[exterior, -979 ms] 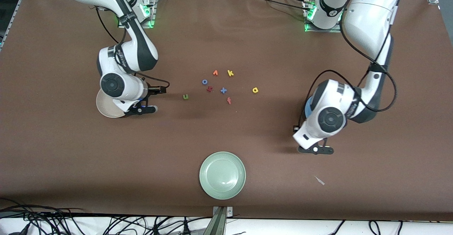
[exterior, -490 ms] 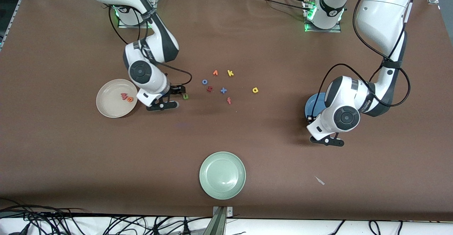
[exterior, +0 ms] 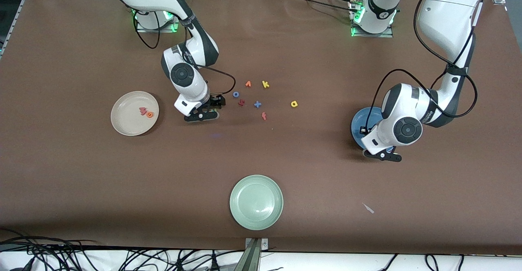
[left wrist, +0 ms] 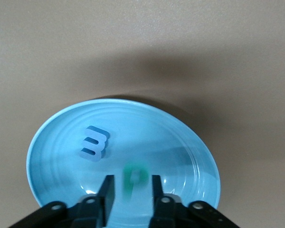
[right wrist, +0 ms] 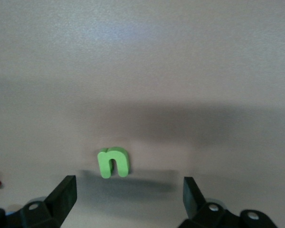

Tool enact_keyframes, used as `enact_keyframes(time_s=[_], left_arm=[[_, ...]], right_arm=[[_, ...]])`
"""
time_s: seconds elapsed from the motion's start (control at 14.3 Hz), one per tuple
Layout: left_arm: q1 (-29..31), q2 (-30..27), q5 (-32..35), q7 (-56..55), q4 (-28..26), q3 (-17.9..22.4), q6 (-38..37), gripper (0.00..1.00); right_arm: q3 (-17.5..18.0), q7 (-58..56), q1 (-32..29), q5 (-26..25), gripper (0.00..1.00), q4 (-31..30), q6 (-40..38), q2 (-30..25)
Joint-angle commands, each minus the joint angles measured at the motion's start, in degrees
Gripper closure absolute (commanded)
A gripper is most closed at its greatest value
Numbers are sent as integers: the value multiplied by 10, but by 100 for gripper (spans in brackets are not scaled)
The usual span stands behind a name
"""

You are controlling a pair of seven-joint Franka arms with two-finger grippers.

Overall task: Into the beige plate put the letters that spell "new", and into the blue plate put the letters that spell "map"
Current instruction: 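Grasp the green n with the right gripper while the left gripper grasps the yellow d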

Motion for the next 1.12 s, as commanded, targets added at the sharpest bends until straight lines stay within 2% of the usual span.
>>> enact_keyframes(time_s=[0.0, 0.21, 0.42, 0.49, 0.7, 0.91, 1.05], left_arm=[[1, -32, 10, -2, -15, -16, -6, 0], [1, -59, 8, -36, -10, -53, -37, 0], [1, -84, 8, -108, -10, -112, -70, 0], [1, -81, 7, -135, -11, -129, -69, 0], [-6, -62, -10, -229, -11, -171, -52, 0], [-27, -27, -11, -254, -12, -182, -9, 0], [-56, -9, -11, -317, -13, -181, 12, 0]], right_arm=[[-3, 3, 13, 8, 7, -5, 23, 9], [-3, 3, 15, 8, 16, -3, 31, 13], [-3, 2, 14, 8, 27, -1, 31, 12], [-3, 3, 14, 8, 27, -1, 31, 13], [-3, 3, 14, 8, 41, -1, 31, 12], [-3, 2, 14, 8, 52, 0, 31, 11], [-3, 2, 14, 8, 59, 0, 31, 10]])
